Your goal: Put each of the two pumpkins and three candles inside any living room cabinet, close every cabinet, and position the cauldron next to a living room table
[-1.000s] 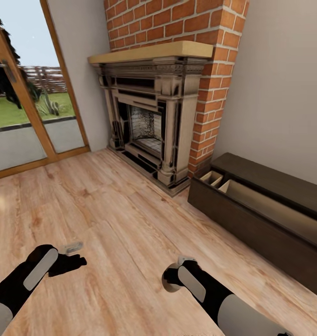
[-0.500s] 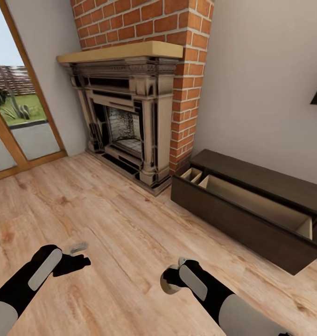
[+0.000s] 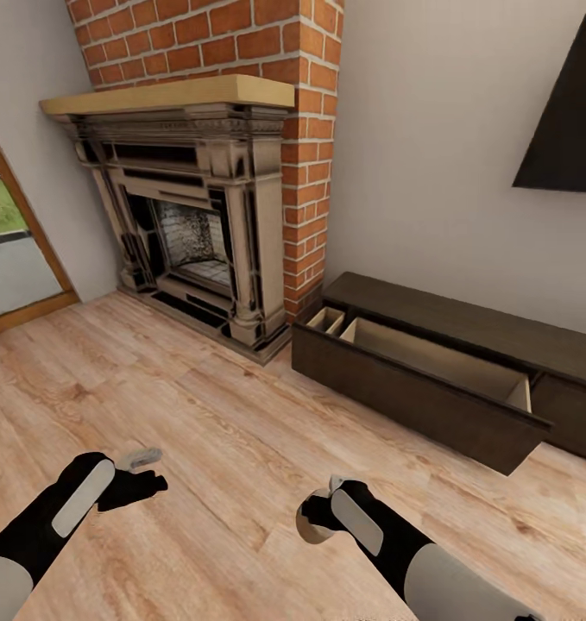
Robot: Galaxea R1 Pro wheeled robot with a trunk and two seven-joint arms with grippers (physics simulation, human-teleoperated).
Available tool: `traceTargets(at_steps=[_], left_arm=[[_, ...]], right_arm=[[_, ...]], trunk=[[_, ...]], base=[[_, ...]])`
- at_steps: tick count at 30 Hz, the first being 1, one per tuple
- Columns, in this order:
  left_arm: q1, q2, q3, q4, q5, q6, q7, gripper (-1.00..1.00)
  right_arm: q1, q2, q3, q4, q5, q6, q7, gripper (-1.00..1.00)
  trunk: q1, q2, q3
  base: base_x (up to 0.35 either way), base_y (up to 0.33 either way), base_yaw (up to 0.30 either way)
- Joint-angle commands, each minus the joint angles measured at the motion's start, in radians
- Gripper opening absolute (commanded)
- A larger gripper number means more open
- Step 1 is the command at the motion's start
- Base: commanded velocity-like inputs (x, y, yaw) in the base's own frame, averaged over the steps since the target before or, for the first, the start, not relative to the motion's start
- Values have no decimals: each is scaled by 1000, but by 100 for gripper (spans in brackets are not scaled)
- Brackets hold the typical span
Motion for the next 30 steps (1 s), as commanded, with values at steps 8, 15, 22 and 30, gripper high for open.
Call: traceTargets(at_steps=[8,15,22,30], left_arm=[[0,1,-3,-2,11,1,10,100],[-1,1,-3,-2,11,1,10,100],[-1,1,-2,-2,11,1,10,100],[-1,1,-2,-2,11,1,10,100]], right_arm=[[-1,2,5,-1,-8,0,-8,-100],[-1,4,6,0,-8,0,-9,-100],[-1,7,6,1,-8,0,-10,-100],[-1,7,6,1,-8,0,-10,-100]], trunk=[[0,0,-1],[0,0,-1],[0,0,-1],[0,0,-1]], base=[[3,4,-280],[0,0,-280],[0,2,-280],[56,105,-280]])
